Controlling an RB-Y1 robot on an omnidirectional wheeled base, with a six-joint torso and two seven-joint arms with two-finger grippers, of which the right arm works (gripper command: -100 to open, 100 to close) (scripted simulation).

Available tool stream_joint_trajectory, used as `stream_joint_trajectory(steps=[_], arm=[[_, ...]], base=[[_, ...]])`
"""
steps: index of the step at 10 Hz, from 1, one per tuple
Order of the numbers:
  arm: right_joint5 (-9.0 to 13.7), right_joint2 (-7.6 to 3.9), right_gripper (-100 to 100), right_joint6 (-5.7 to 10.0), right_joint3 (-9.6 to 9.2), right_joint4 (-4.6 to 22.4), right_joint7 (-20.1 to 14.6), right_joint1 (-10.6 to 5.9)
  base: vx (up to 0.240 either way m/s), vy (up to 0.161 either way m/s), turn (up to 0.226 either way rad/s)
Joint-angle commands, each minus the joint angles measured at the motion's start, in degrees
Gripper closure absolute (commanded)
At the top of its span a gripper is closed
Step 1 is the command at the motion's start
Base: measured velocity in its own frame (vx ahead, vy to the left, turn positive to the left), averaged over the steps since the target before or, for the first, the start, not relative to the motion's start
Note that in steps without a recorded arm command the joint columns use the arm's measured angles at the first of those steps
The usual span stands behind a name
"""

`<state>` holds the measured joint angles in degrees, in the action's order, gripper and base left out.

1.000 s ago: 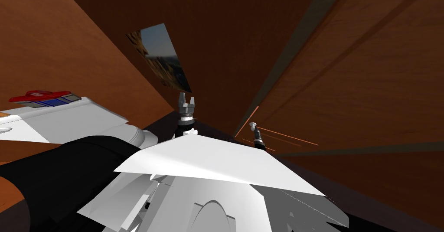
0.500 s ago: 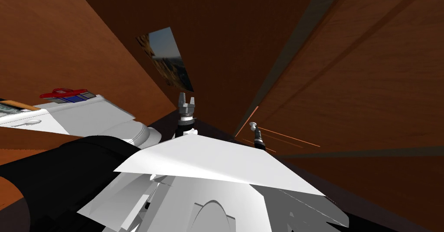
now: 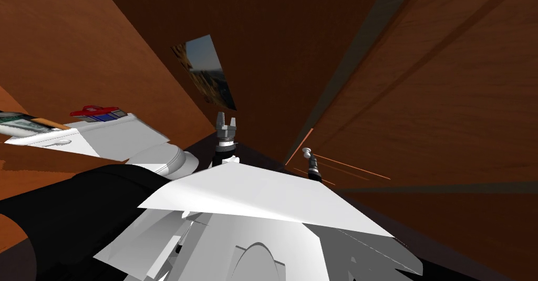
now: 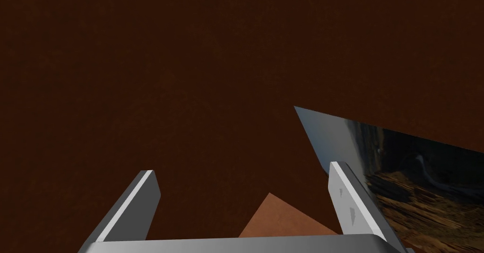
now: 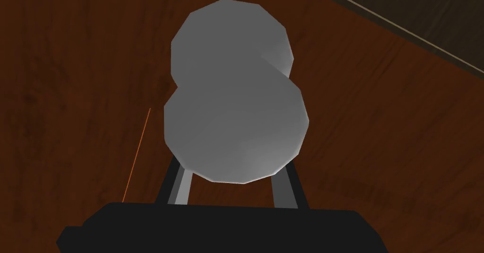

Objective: Pull the door open

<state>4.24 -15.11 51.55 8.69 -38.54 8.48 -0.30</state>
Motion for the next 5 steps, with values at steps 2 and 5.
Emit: stream_joint_trajectory(steps=[2, 5], arm=[[0.81, 0.68, 100, 0.67, -1.15, 1.3, -3.5, -1.05], [1.81, 0.72, 100, 0.55, -1.43, 1.32, -5.88, -1.18]], base=[[-0.04, -0.019, 0.051], [-0.029, -0.011, 0.03]])
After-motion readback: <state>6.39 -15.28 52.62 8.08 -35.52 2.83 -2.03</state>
